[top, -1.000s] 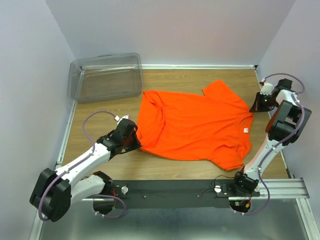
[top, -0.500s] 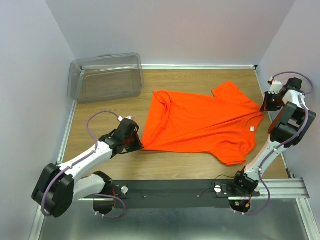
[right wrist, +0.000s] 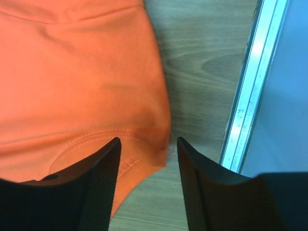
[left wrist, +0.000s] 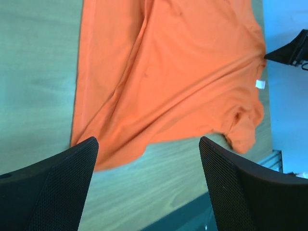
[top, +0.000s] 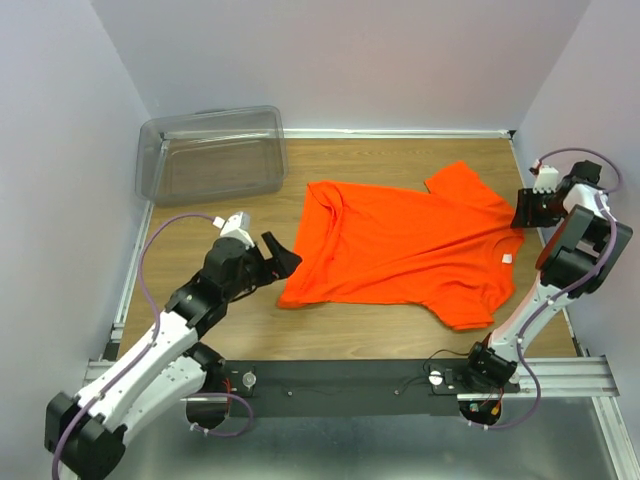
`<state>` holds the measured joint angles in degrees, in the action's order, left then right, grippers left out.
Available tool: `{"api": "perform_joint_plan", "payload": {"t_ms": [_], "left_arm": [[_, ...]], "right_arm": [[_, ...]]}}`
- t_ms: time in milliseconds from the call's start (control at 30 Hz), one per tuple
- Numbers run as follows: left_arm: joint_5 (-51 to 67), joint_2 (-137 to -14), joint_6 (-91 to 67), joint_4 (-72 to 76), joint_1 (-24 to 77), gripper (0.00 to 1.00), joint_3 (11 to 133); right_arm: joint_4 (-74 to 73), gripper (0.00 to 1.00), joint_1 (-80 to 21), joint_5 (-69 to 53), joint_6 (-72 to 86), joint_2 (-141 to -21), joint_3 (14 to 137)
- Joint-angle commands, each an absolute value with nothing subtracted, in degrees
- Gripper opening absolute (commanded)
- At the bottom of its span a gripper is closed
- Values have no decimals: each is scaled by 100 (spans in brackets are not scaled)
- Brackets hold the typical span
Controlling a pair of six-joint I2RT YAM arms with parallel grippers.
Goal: Fold and stack the t-shirts
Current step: Flatten the tshirt out
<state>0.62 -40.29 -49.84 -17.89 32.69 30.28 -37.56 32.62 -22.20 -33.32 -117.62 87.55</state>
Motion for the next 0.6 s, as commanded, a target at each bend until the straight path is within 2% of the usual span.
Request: {"api": "perform_joint_plan", "payload": {"t_ms": [0,167,267,300,433,467,567], "left_arm": [[-106,-4902,-4588,-275,3182,93,3137],[150,-7174,-4071,1116,2875,84,4199],[53,-8347,-3850,1134,2760,79,5218],[53,-8619,-3771,1090,2690,74,5456],[-272,-9824,-3498,634,2611,65,6915],[-290,-10270,-3472,555,2602,60,7117],[-430,-11009,-3393,186,2584,57,7926]], "right_arm": [[-3709,59,3208,-2619,-3463,-11242,8657],[-3727,61,3006,-2821,-3445,-10847,8534],[-3718,61,2944,-2970,-3375,-10749,8490],[-3718,61,2927,-3023,-3366,-10697,8473],[-3718,61,2900,-3427,-3331,-10574,8324],[-3718,61,2866,-3480,-3331,-10556,8228],[-3718,61,2769,-3621,-3331,-10468,8034]]}}
